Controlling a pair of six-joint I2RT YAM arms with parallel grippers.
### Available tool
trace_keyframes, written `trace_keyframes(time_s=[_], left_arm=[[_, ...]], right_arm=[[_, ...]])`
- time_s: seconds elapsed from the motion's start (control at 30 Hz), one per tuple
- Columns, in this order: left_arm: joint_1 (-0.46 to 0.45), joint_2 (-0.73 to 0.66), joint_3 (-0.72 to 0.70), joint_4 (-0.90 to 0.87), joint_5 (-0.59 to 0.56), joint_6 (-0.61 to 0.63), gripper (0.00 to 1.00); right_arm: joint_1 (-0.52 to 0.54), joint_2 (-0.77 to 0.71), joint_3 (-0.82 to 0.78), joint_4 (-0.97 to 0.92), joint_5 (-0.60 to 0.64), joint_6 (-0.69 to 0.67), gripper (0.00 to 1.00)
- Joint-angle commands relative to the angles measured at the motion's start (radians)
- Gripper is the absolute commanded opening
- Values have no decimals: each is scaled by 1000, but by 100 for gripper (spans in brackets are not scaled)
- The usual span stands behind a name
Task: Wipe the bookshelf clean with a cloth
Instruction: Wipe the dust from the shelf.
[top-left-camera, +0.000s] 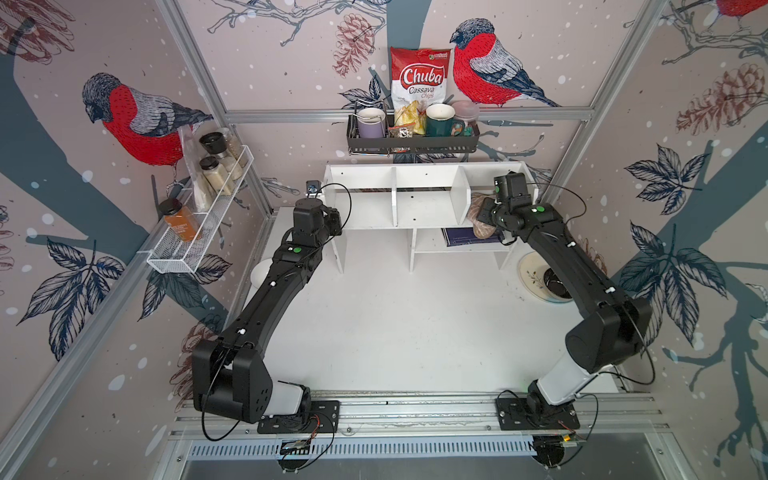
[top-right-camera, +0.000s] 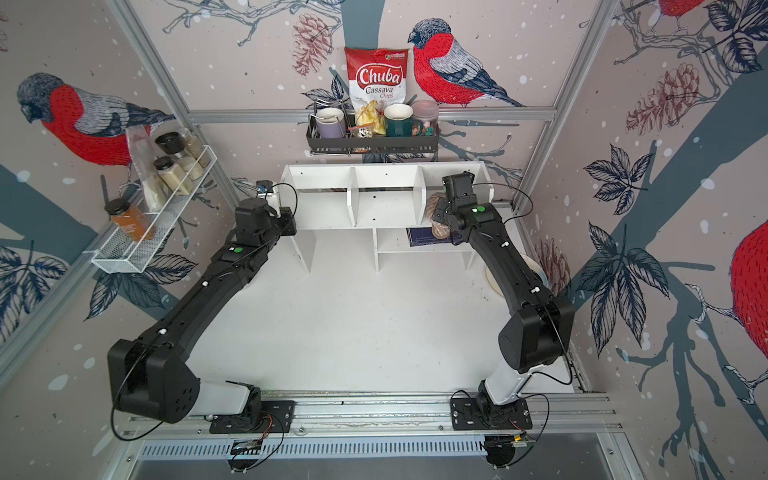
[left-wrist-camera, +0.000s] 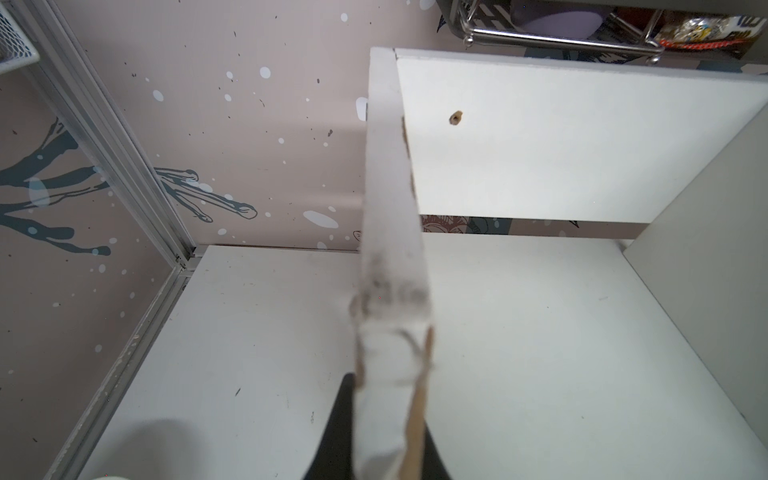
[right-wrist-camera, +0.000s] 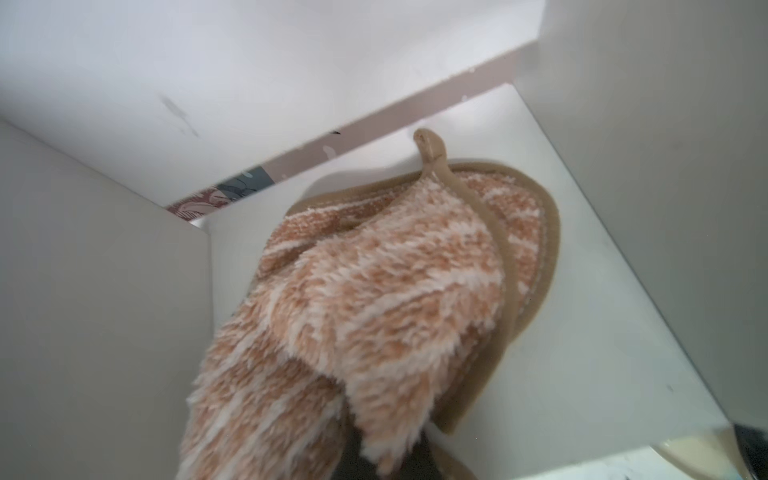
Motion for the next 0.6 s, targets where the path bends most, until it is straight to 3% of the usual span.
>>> trace_keyframes(time_s=[0.0,0.17,0.33,0.43,0.57], left_arm=[[1,5,-3,-65,94,-82,0],[1,7,-3,-66,89,-77,0],[2,3,-5,-68,80,-73,0],[2,3,-4,-70,75,-71,0],[2,6,-2,-69,80,-74,0]], right_arm=[[-5,43,103,21,-17,-13,0],[-17,111,279,11,21,-36,0],[-25,126,357,-60,246,-94,0],[-35,109,334,-130,348,-110,0],[-33,5,152,-104,337,-112,0]])
